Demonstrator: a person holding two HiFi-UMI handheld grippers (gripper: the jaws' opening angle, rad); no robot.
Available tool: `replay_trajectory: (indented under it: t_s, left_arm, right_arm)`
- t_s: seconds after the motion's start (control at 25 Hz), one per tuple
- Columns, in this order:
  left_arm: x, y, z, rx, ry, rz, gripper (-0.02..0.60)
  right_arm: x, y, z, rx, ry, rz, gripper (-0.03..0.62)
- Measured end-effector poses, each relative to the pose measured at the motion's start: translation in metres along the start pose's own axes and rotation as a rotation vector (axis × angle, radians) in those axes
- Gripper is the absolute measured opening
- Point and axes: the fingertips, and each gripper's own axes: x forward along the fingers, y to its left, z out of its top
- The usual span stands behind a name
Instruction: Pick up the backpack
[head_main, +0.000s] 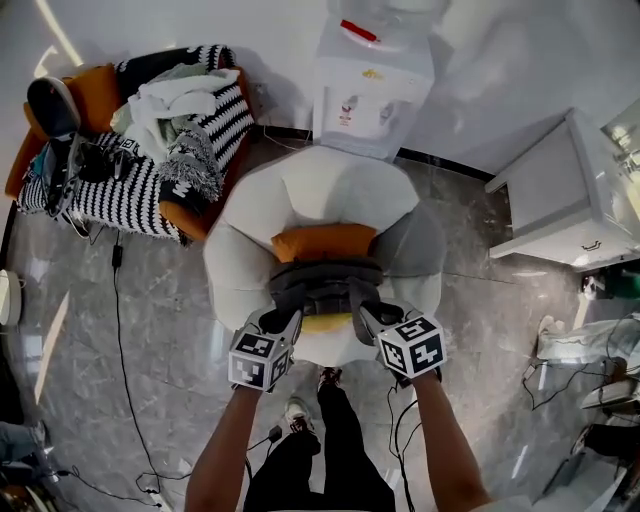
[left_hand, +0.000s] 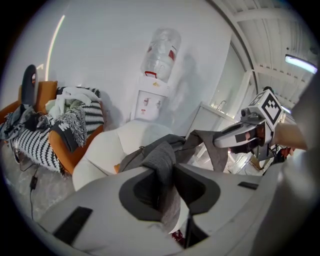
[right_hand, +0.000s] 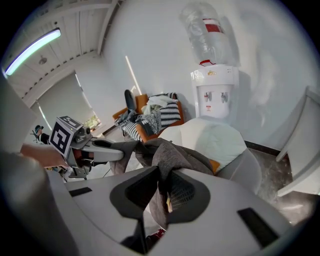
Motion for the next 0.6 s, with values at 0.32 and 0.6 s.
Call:
replay_trajectory:
  t_s: [0.32,0.6]
  left_arm:
    - [-0.023,-0.013,0.02,0.032,-0.043,-0.009,0.083]
    - [-0.054,-0.026,0.029,0.053,-0.074,-0.013,0.083]
  right_arm:
    - [-0.027,0.016,0.01,0.014,-0.071,0.0,0.053]
    - [-0.053,0.041,0.014,0.02,-0.119,0.0,0.054]
